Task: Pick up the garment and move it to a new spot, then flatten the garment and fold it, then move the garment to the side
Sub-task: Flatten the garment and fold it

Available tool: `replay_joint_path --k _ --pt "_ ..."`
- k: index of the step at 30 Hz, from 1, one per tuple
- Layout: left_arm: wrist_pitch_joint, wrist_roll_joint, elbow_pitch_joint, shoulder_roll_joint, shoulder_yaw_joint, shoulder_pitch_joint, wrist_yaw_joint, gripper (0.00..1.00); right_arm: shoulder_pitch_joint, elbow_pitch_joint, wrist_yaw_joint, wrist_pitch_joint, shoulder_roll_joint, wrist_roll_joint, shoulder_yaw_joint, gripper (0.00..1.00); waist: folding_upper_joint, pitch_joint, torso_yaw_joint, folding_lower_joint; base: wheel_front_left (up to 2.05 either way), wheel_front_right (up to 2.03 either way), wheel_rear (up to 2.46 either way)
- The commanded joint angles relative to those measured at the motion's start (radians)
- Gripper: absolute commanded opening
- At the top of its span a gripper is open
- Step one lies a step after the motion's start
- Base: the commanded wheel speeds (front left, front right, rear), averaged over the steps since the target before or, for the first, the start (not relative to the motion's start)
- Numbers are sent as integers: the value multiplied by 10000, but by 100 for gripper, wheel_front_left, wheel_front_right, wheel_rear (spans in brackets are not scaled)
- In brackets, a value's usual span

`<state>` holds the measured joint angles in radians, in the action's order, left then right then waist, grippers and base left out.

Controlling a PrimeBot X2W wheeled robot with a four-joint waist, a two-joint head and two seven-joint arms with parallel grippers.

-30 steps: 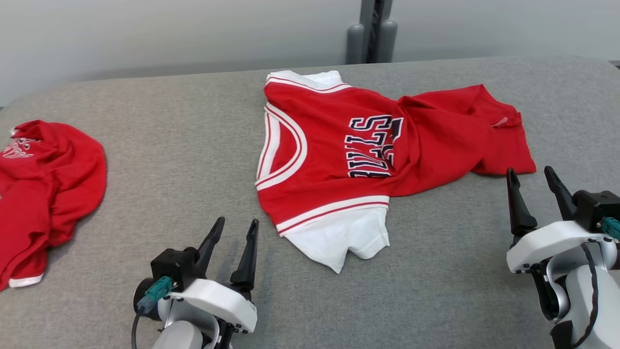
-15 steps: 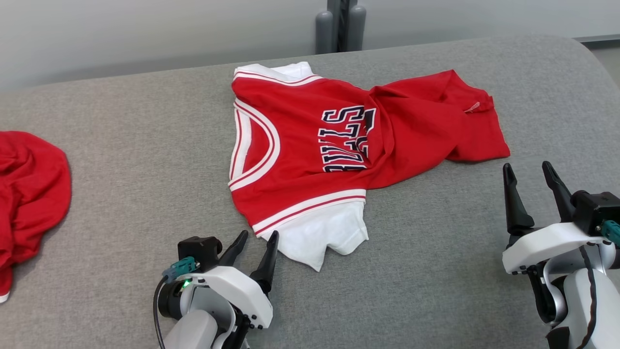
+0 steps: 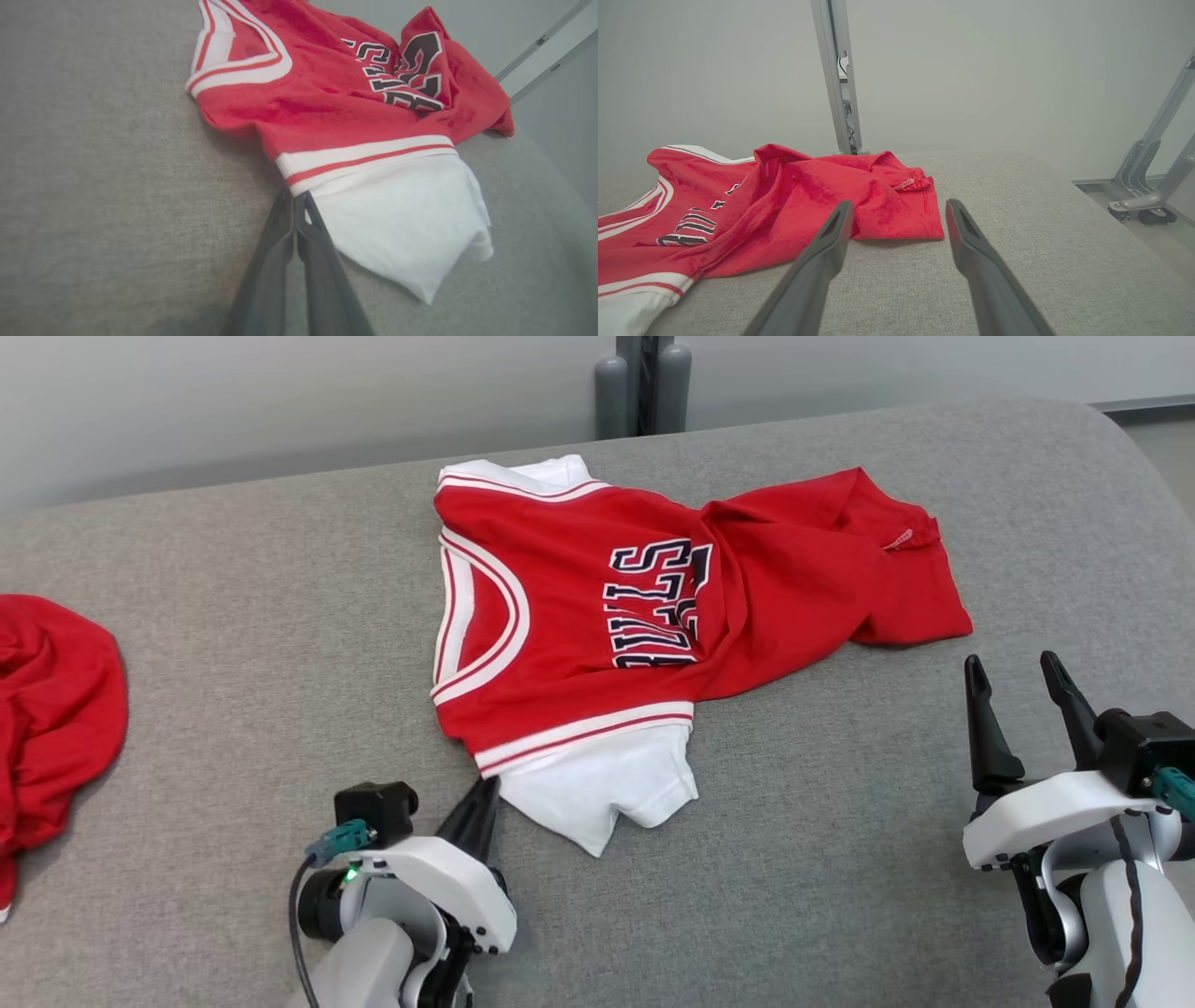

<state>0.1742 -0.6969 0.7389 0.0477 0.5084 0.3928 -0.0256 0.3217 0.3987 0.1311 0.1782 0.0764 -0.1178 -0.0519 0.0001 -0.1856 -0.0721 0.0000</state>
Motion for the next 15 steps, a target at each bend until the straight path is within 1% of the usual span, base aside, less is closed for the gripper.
replay_joint_path --k 1,4,9,15 --pt "149 26 31 103 -75 185 -17 0 -90 -9 -6 88 27 22 -14 100 -1 62 78 0 0 0 0" --pt "484 -77 8 258 -353 176 54 0 -152 47 -6 51 22 69 -29 100 -1 170 243 0 0 0 0" --pt "815 71 -308 665 -831 -36 292 0 -249 180 -6 43 22 121 -42 100 -1 395 589 0 0 0 0" --pt "899 392 -923 1201 -1416 -409 773 0 -288 385 -6 -39 -34 256 -175 100 -1 610 981 0 0 0 0"
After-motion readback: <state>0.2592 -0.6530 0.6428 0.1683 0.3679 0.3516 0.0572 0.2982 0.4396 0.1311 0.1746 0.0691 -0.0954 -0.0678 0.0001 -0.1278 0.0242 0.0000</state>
